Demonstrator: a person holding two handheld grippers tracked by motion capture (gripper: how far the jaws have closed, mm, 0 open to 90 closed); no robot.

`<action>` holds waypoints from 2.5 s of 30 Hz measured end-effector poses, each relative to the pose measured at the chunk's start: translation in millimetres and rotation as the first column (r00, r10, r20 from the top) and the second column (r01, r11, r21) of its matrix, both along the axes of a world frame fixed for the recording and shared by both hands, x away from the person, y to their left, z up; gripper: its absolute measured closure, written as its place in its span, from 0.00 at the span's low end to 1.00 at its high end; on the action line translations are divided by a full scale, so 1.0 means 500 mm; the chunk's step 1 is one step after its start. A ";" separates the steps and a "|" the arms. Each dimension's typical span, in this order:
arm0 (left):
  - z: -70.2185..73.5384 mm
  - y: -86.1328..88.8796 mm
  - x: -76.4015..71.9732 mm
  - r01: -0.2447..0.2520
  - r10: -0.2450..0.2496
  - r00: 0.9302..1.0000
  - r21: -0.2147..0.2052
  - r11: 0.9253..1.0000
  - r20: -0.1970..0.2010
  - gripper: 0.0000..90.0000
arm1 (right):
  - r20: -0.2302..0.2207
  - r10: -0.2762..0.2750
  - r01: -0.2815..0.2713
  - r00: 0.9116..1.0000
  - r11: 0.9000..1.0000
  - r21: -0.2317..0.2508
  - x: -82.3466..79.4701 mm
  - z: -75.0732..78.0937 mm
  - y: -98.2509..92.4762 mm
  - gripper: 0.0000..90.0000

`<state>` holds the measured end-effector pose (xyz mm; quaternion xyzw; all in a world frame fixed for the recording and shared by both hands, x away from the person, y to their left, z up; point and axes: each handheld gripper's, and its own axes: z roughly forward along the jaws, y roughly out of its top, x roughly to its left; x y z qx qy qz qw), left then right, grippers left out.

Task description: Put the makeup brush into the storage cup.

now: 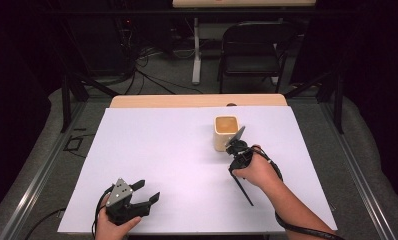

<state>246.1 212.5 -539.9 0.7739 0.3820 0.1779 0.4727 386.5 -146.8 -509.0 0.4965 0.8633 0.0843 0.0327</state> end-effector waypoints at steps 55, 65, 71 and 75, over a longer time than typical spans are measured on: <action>-0.001 0.003 0.002 0.000 0.000 1.000 -0.002 1.000 -0.007 0.32 | -0.033 -0.006 0.005 0.999 0.999 -0.034 0.014 -0.026 0.031 0.88; -0.001 0.003 0.002 0.000 0.000 1.000 -0.001 1.000 -0.008 0.32 | -0.042 -0.009 0.008 0.999 1.000 -0.027 0.014 -0.033 0.032 0.89; -0.001 0.004 0.003 0.003 -0.003 1.000 -0.002 1.000 -0.009 0.33 | -0.039 -0.019 0.018 0.999 1.000 -0.020 0.013 -0.038 0.034 0.91; -0.001 0.004 0.003 0.002 -0.002 1.000 -0.001 1.000 -0.008 0.32 | -0.062 -0.005 0.002 0.998 0.999 -0.055 0.017 -0.033 0.033 0.92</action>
